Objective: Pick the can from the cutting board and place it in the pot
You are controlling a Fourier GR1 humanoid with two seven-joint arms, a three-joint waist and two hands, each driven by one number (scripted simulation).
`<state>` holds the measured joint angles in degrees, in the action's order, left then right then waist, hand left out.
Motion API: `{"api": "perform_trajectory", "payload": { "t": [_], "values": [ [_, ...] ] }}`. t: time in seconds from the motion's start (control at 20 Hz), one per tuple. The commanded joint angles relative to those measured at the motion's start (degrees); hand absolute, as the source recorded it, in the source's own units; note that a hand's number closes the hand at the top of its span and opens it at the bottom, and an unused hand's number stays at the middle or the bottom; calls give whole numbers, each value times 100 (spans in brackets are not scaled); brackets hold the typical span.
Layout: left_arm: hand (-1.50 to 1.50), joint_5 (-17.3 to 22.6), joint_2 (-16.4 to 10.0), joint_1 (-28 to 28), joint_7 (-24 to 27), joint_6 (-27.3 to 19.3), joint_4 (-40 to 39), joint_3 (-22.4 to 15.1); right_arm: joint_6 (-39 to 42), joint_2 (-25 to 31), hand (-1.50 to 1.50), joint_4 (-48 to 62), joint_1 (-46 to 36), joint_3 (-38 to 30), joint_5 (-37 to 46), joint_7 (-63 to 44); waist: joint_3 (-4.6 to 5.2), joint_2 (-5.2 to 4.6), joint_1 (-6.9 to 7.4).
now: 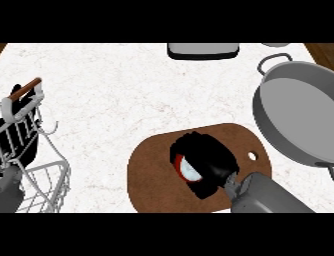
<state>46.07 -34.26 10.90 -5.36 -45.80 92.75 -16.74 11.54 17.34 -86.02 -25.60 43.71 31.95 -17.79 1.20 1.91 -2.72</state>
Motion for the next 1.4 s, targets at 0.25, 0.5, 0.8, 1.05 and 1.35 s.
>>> {"api": "perform_trajectory", "payload": {
  "t": [0.25, 0.5, 0.8, 1.05, 1.35],
  "values": [
    [0, -526, -785, -126, 335, 745, 158, -308, -737, 135, 150, -1699, 1206, 95, 470, -1054, -116, -49, -248],
    [0, -529, -818, -242, 401, 585, 315, -198, -1565, 173, 150, -2724, 1294, -759, 700, -1326, -129, -38, -390],
    [0, -469, -995, -295, 235, 584, 623, -130, -2009, 374, 150, -3788, 1536, -1447, 1137, -1784, -137, -49, -351],
    [0, -532, -906, -435, 386, 637, 631, -365, -1971, 668, 150, -4150, 1711, -2051, 1235, -2039, -125, -128, -210],
    [0, -345, -1013, -320, 475, 621, 684, -418, -2077, 697, 150, -4295, 1896, -2845, 463, -1980, -138, -204, -96]
  ]
}}
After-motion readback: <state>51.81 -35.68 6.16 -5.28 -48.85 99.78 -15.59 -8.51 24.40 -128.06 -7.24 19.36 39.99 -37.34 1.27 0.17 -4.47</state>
